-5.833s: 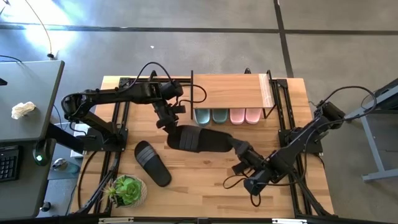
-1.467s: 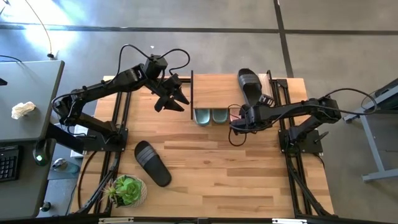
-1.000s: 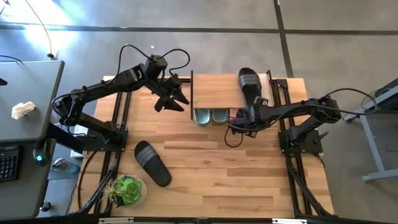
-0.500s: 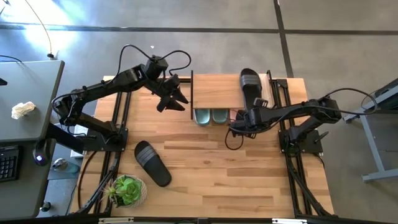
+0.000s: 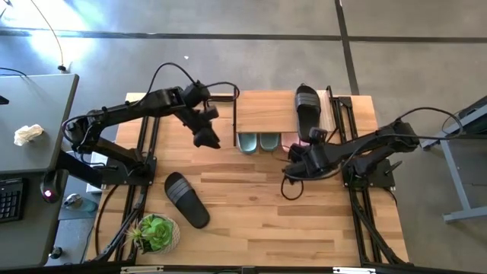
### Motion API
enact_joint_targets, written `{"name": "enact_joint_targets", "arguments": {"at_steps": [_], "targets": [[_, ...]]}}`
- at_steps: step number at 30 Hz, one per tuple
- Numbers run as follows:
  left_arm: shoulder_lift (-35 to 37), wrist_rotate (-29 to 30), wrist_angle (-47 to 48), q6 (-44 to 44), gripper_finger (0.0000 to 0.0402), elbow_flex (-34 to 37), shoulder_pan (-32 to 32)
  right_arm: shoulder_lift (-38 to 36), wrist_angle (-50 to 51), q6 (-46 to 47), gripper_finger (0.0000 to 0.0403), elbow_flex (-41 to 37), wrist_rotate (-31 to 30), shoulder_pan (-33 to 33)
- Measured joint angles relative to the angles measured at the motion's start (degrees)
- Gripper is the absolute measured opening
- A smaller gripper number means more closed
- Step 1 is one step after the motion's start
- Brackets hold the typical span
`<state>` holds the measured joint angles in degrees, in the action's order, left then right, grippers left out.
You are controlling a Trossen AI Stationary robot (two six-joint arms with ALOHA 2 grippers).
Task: Pick and place slides into the shelf
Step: Put the right black slide on the shelf, then put the black slide on the shelf
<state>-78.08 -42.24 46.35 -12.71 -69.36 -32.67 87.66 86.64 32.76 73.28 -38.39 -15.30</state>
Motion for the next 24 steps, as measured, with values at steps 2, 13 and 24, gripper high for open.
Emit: {"name": "enact_joint_targets", "arguments": {"at_steps": [2,13,24], "targets": [[0.0,3.2,4.1,0.0,0.0276,0.0,0.1,0.0,0.5,0.4,0.0248,2.4,-0.2,-1.7],[0.0,12.1,28.5,0.2,0.0276,1.4,0.1,0.0,-17.7,-9.9,0.0248,9.7,-3.6,-10.7],[0.0,7.1,28.2,-0.9,0.0276,17.6,0.0,0.0,-40.3,-19.3,0.0248,2.2,5.8,-12.6]]}}
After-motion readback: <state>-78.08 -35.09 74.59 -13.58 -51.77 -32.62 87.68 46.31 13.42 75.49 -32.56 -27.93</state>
